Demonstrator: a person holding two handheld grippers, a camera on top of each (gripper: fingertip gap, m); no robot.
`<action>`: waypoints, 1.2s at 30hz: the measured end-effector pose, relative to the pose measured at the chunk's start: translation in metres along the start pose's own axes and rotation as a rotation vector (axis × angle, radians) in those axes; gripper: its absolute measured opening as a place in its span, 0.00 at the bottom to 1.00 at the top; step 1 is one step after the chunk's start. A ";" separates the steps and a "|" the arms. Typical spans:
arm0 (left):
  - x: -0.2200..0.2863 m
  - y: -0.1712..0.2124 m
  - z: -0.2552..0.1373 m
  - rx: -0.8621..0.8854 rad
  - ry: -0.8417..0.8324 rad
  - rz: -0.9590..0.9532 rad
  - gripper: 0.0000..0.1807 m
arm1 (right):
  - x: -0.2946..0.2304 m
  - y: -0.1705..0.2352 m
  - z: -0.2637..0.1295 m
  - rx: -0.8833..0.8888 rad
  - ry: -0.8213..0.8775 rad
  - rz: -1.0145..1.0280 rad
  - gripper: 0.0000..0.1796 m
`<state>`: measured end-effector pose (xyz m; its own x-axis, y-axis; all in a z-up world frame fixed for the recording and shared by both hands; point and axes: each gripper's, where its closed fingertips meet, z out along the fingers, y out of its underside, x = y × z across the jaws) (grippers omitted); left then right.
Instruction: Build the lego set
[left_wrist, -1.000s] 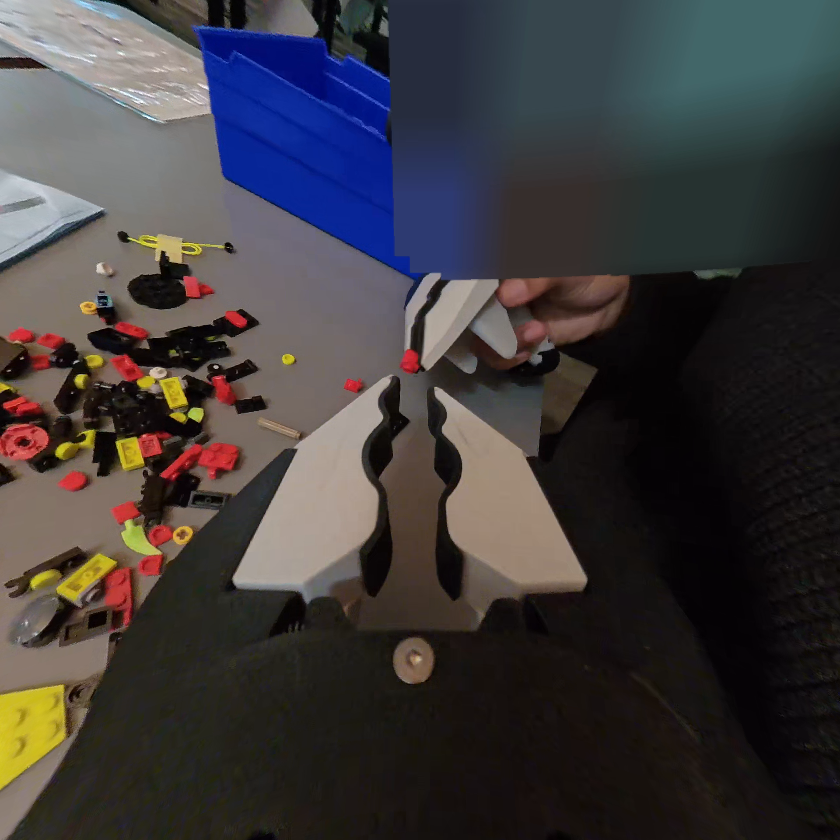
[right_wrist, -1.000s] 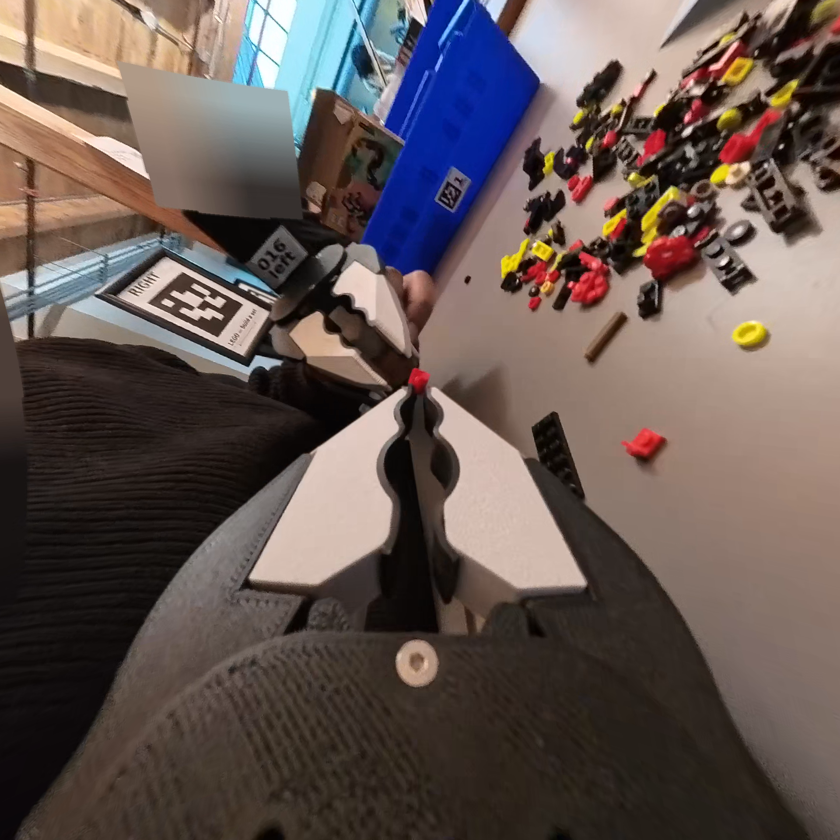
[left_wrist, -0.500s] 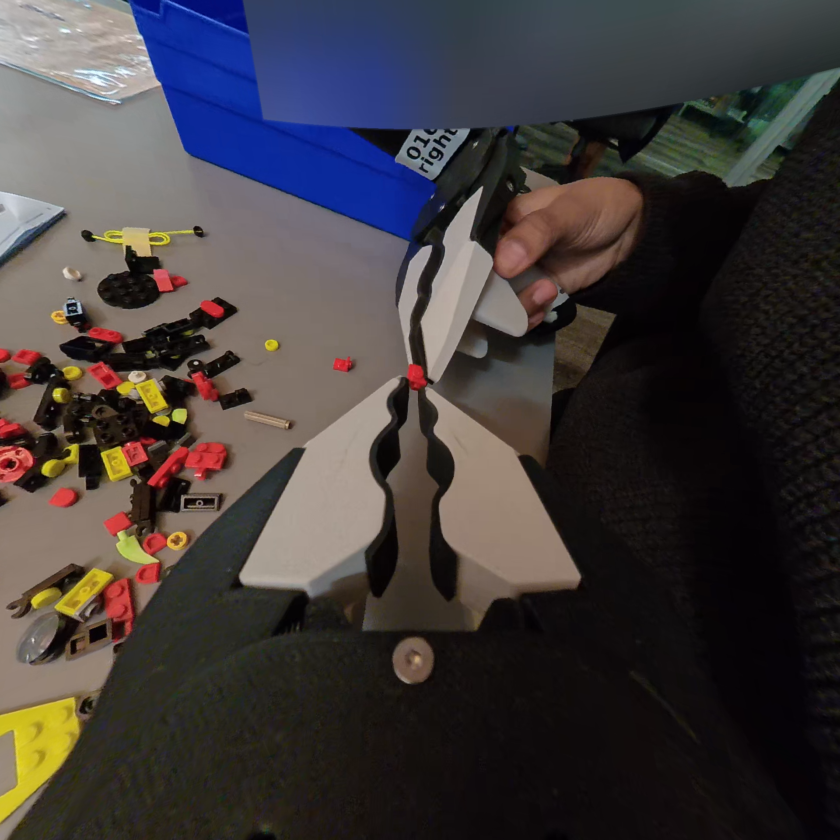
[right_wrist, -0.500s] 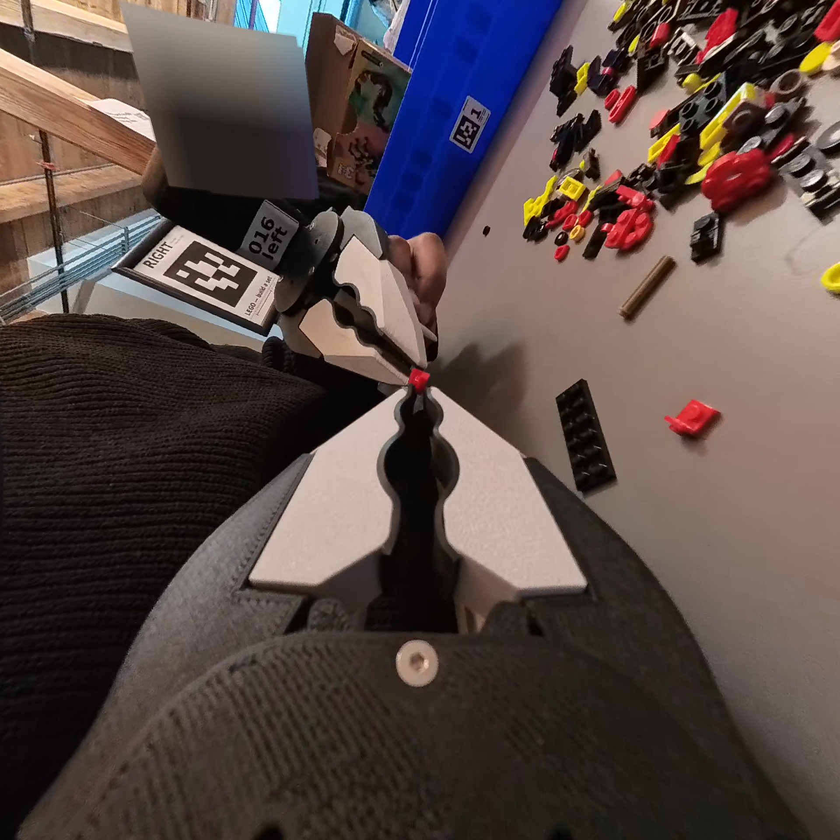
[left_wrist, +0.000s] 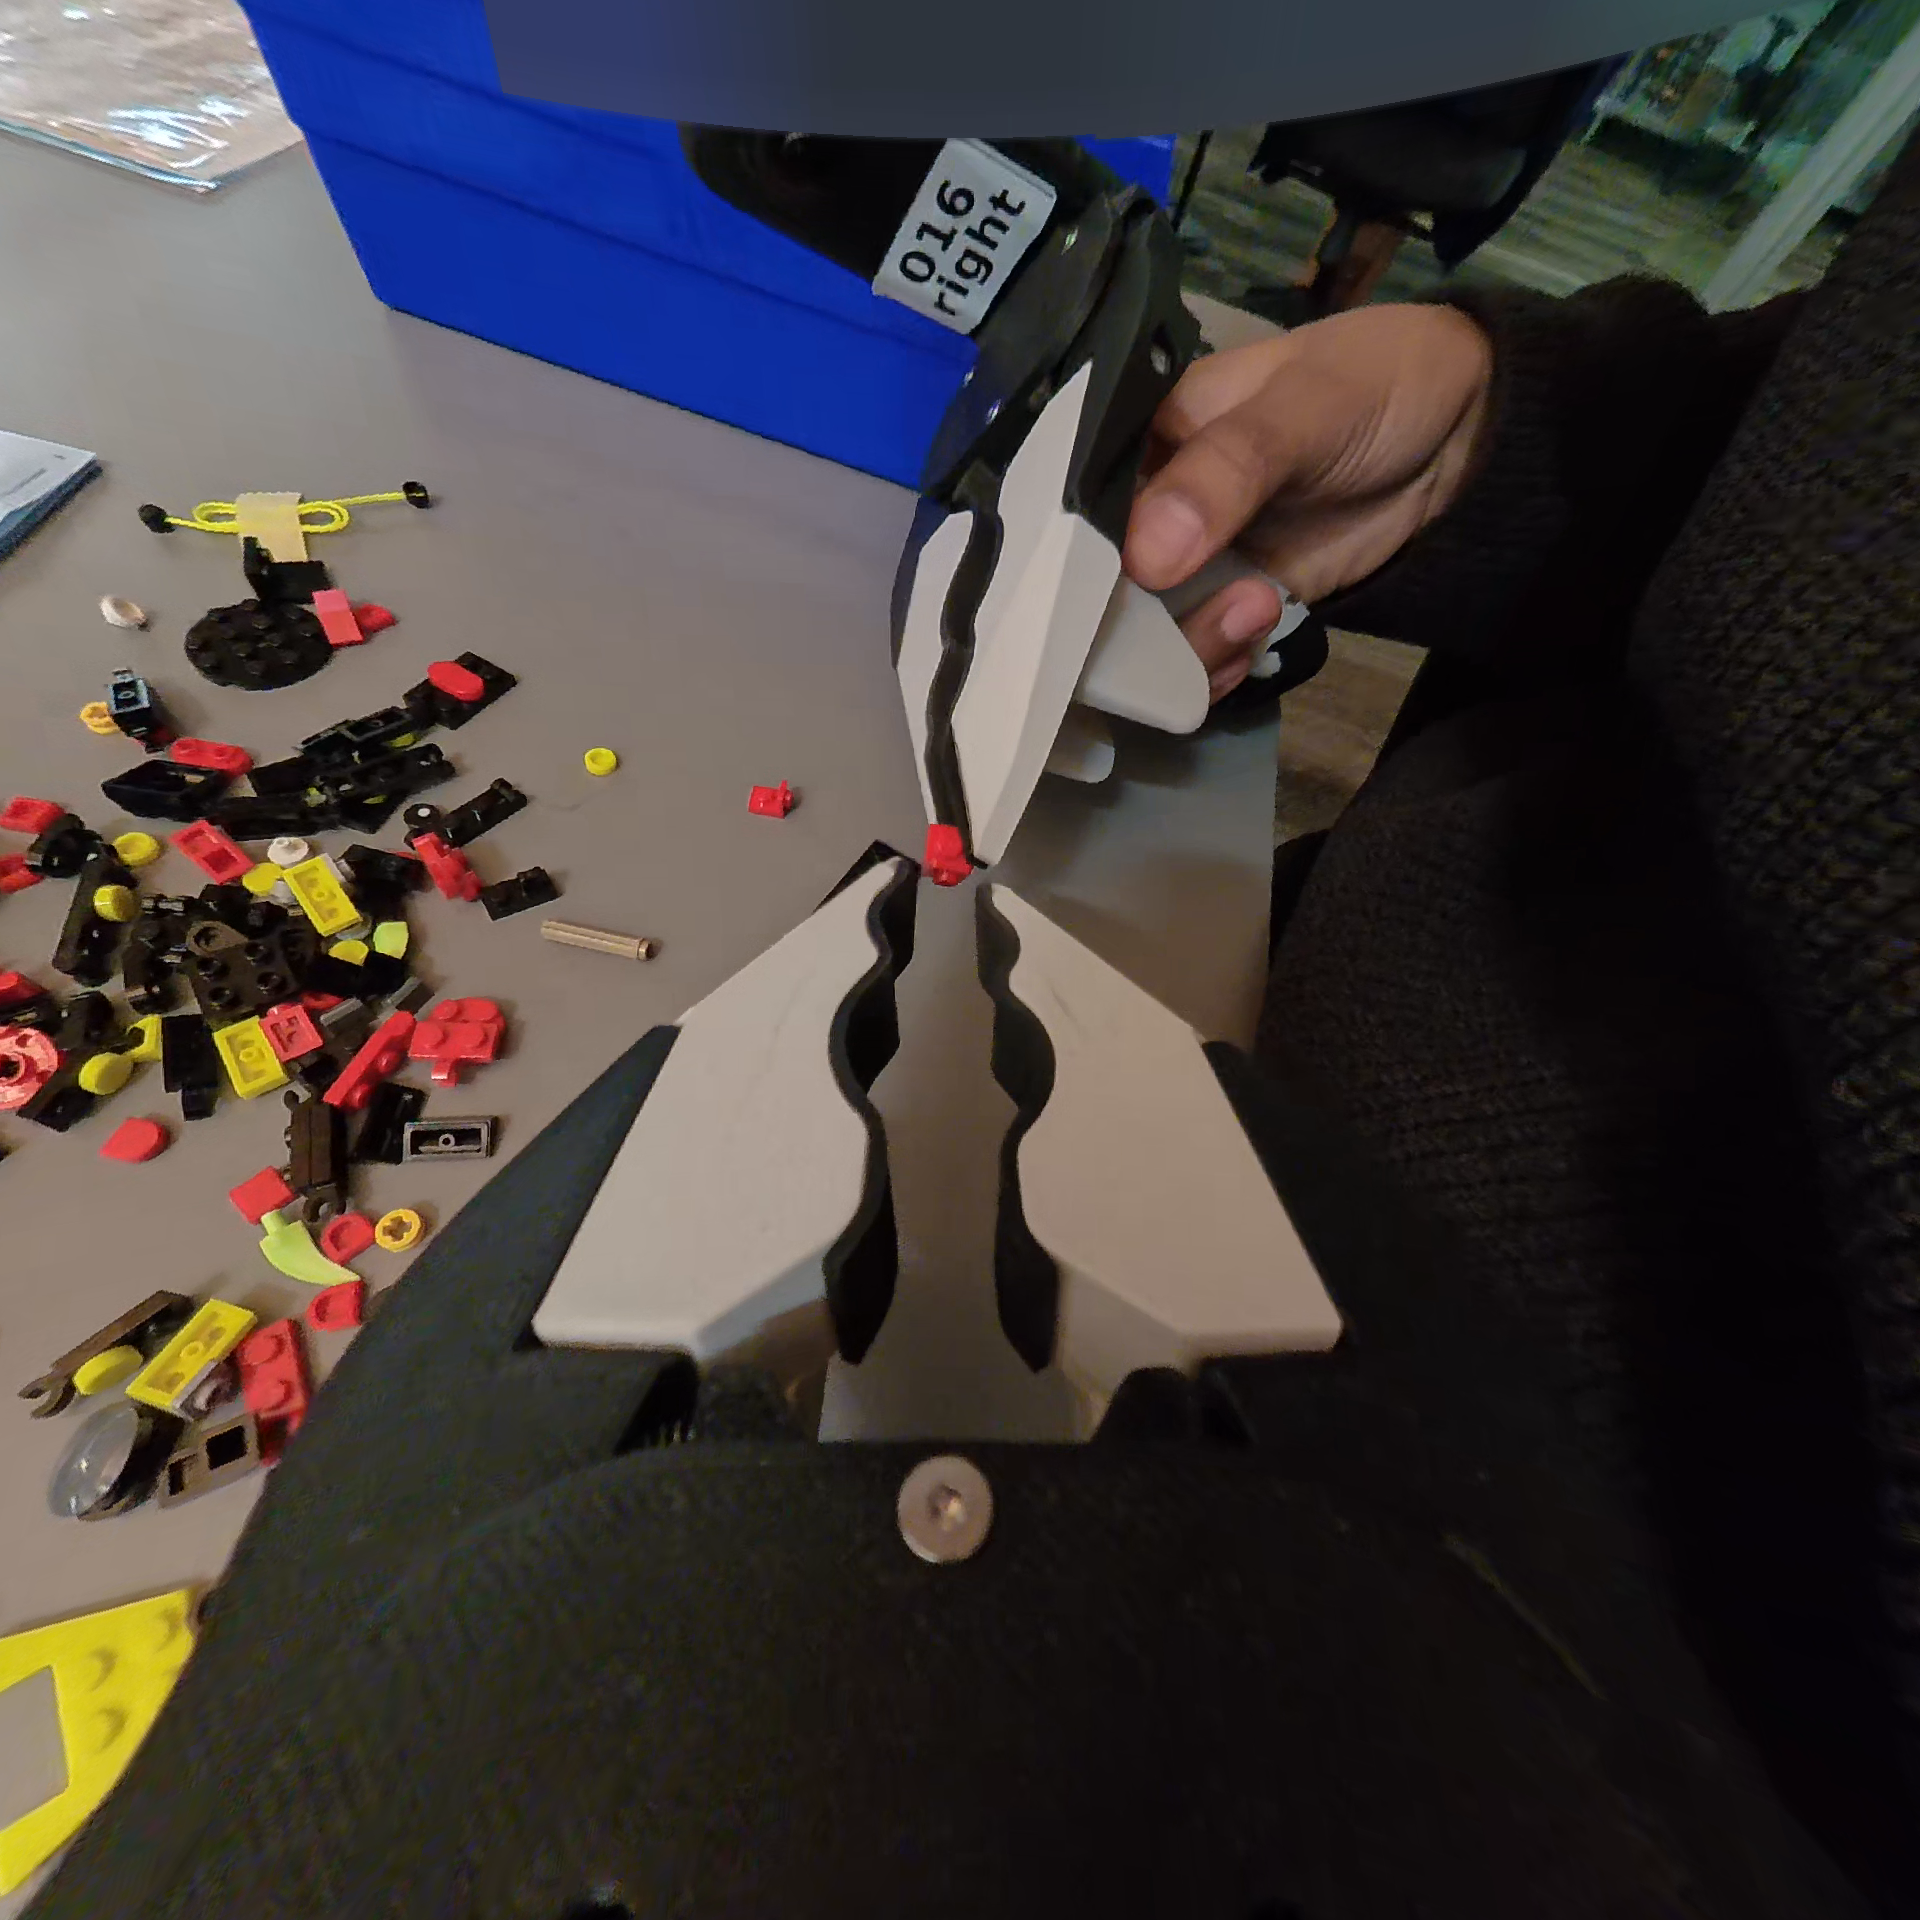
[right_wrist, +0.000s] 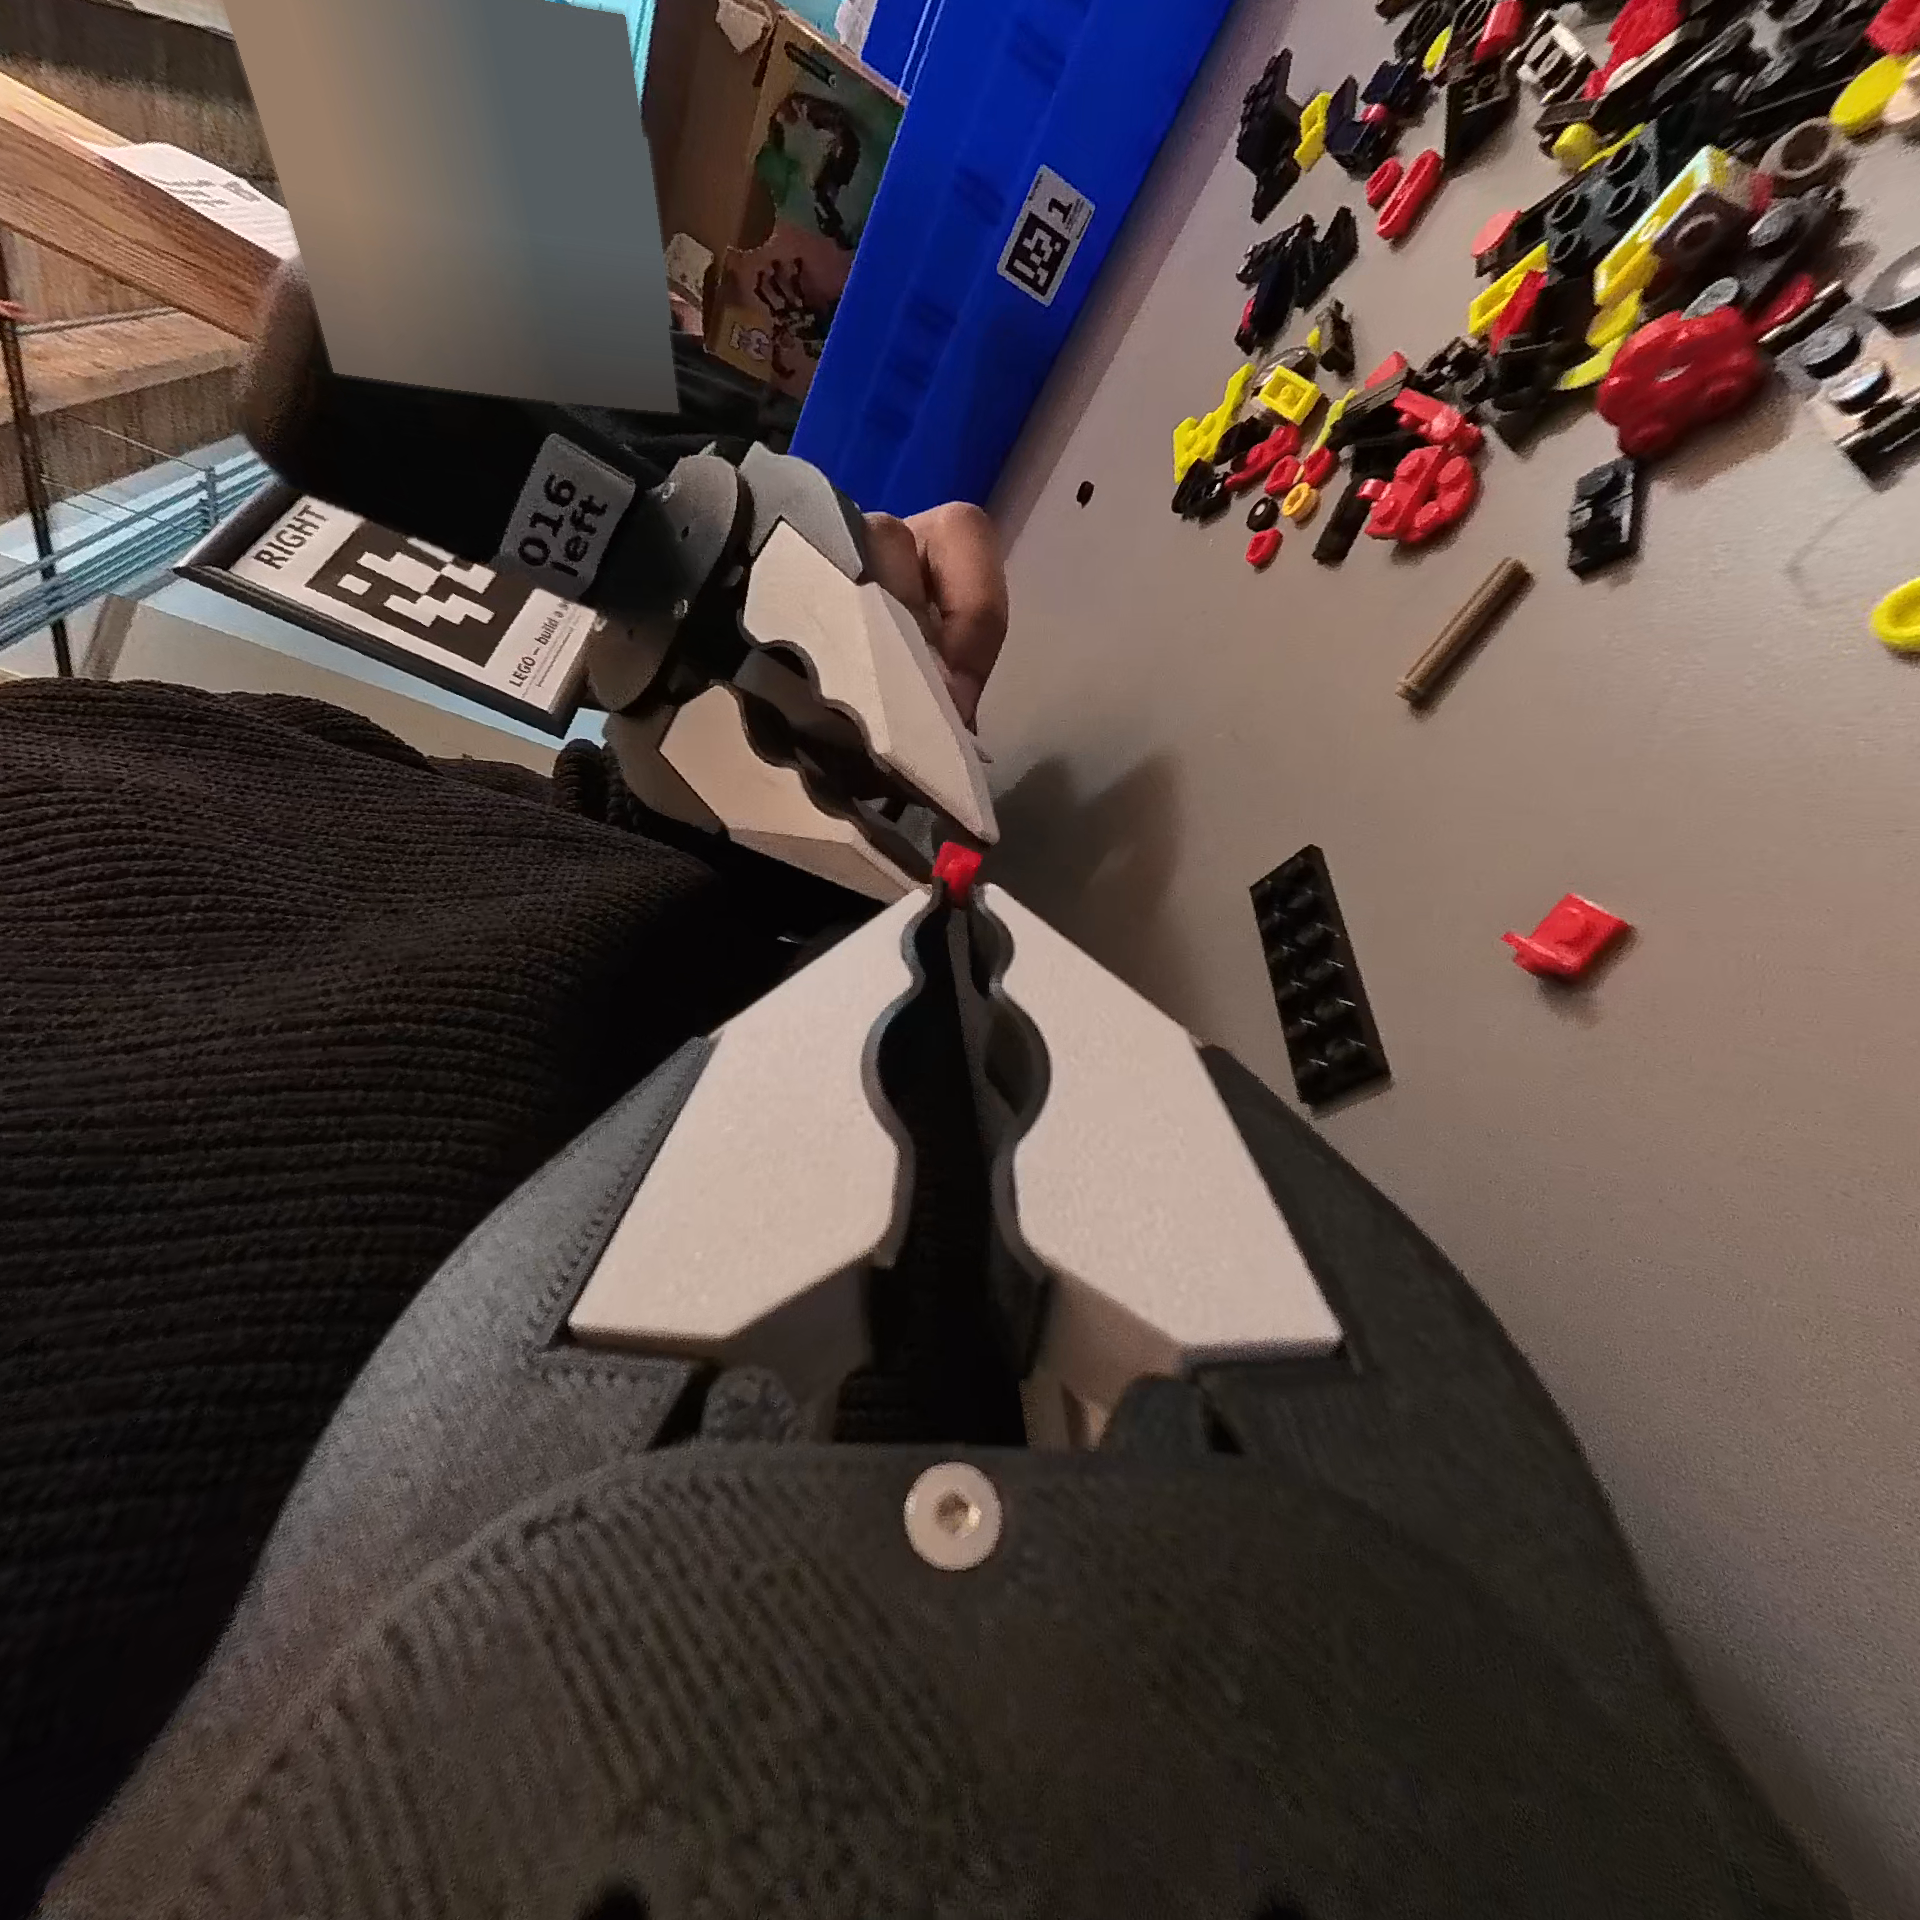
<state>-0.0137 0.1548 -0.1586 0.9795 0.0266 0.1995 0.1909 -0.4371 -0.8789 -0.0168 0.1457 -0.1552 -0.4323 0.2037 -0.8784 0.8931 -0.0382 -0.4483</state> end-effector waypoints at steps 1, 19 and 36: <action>0.000 0.002 0.001 -0.011 -0.007 0.012 0.05 | 0.002 0.000 0.000 -0.001 0.012 -0.004 0.01; -0.007 0.021 0.008 -0.137 -0.114 0.105 0.04 | 0.026 0.008 0.003 -0.075 0.212 -0.122 0.01; -0.011 0.024 0.011 -0.151 -0.145 0.101 0.04 | 0.030 0.012 0.005 -0.096 0.270 -0.163 0.01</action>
<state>-0.0188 0.1540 -0.1865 0.9942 0.0998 0.0397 0.0901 -0.5737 -0.8141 -0.0201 0.1460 -0.1877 -0.5329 0.4521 -0.7153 0.8284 0.1063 -0.5500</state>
